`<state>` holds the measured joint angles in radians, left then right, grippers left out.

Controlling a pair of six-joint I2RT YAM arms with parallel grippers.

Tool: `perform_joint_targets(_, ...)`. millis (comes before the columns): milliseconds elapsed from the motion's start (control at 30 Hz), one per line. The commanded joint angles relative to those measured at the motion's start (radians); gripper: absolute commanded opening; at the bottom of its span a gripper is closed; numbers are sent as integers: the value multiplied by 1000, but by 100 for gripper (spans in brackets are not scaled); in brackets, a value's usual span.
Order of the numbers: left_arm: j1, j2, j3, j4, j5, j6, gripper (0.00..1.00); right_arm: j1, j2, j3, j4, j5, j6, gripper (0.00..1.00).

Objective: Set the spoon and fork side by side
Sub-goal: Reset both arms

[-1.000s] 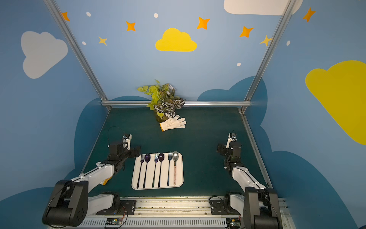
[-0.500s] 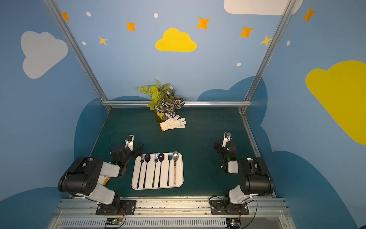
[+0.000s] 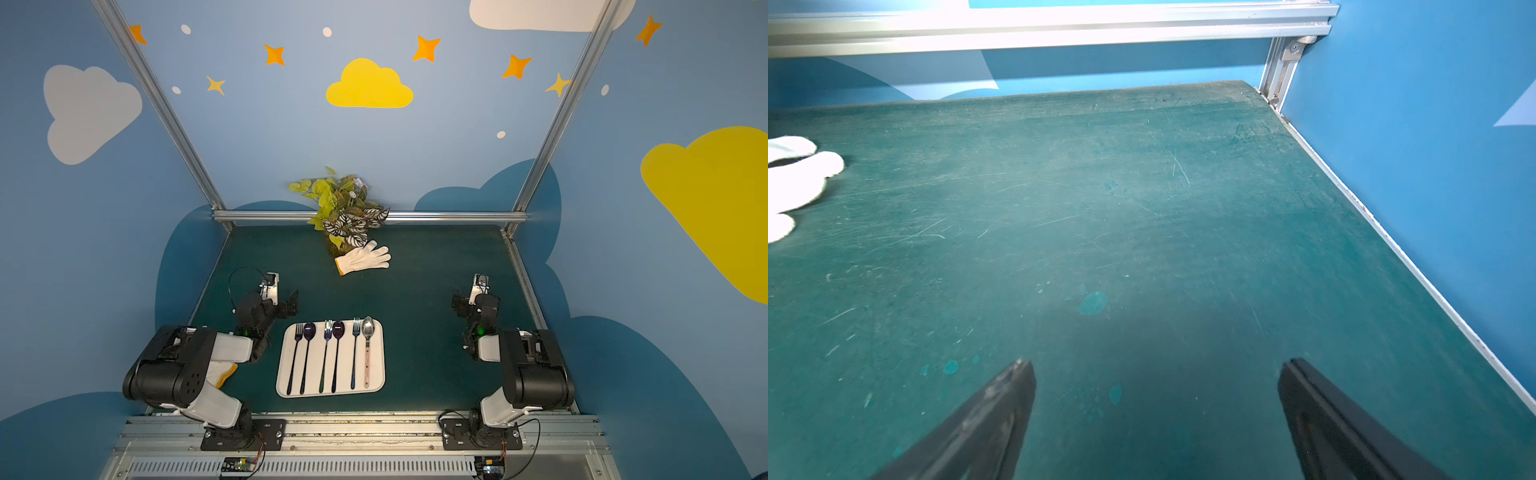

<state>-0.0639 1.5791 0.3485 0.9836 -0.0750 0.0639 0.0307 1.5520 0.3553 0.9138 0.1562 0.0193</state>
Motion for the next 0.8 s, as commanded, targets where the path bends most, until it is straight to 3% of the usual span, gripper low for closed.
perform_joint_targets(0,-4,-5,1,-5,15,13,100,9,1,9,31,2,-10,98)
perform_joint_targets(767,-7,-3,12,-23,49,27,100,13,1,10,30,-2,-14,98)
